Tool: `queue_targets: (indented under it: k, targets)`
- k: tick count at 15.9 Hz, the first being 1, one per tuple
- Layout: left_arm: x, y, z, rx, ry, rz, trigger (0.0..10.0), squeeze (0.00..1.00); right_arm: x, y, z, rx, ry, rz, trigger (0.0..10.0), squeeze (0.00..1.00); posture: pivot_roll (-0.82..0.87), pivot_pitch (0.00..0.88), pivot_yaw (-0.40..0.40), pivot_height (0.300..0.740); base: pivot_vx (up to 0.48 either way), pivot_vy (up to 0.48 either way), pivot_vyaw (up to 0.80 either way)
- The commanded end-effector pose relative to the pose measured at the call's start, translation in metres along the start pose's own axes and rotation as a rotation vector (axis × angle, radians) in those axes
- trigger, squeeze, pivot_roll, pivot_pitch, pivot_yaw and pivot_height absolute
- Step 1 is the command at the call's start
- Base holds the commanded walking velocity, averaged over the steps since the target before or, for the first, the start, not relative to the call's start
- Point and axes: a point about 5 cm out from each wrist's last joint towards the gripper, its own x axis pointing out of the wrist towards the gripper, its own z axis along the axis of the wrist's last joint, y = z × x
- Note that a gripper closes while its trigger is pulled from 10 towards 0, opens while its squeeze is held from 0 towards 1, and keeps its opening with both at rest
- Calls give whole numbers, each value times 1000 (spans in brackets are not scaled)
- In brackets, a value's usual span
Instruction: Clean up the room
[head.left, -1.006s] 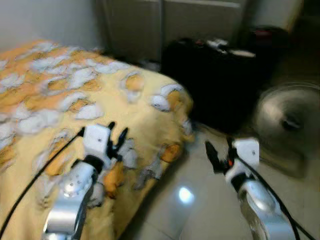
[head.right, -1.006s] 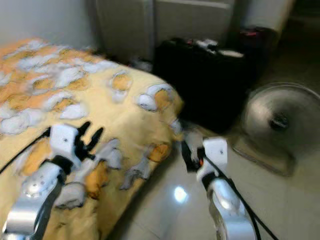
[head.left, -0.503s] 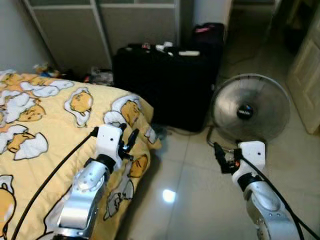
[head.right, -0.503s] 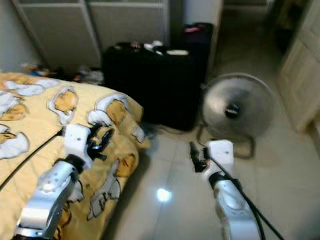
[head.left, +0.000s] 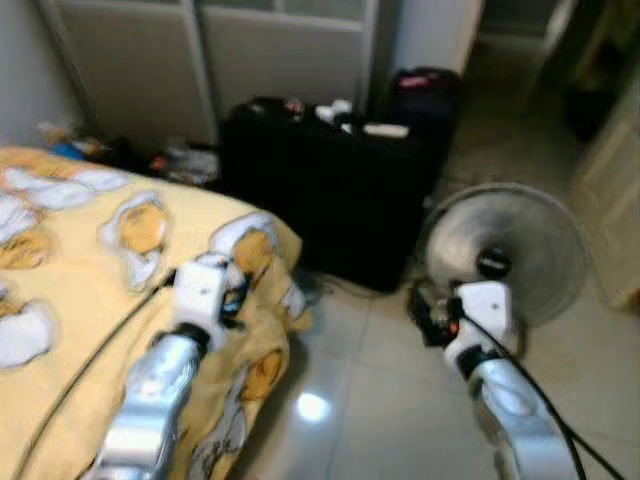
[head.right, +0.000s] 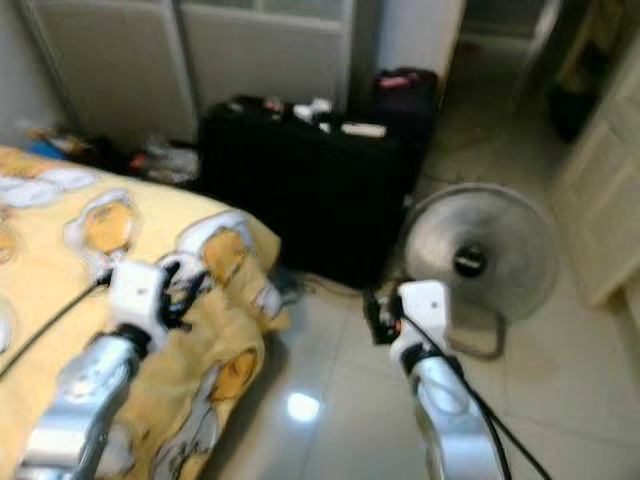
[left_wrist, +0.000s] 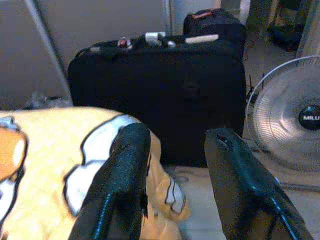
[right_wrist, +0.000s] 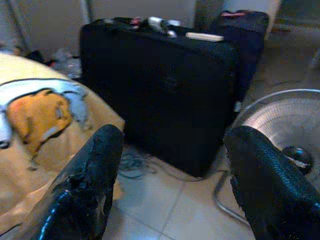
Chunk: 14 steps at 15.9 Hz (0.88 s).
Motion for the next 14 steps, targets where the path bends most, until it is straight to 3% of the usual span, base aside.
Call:
queue_targets:
  k: [1, 5, 11, 14]
  targets:
    - [0, -3, 2, 2, -40, 14, 10000, 0, -5, -14, -6, 1, 8, -53, 10000, 0, -60, 0, 18, 740, 398, 0, -406]
    - [-9, 9, -9, -8, -65, 62, 10000, 0, -19, -27, -22, 67, 10, -131, 10000, 0, -71, 0, 10, 740, 397, 0, -786]
    - [-9, 4, -7, -6, -80, 21, 10000, 0, -13, -24, -16, 8, -34, -34, 10000, 0, -65, 0, 12, 740, 391, 0, 0]
    - [-8, 6, -7, 23, -63, -8, 10000, 0, -10, -26, -21, -17, -2, -80, 10000, 0, -58, 0, 18, 740, 0, 0, 0]
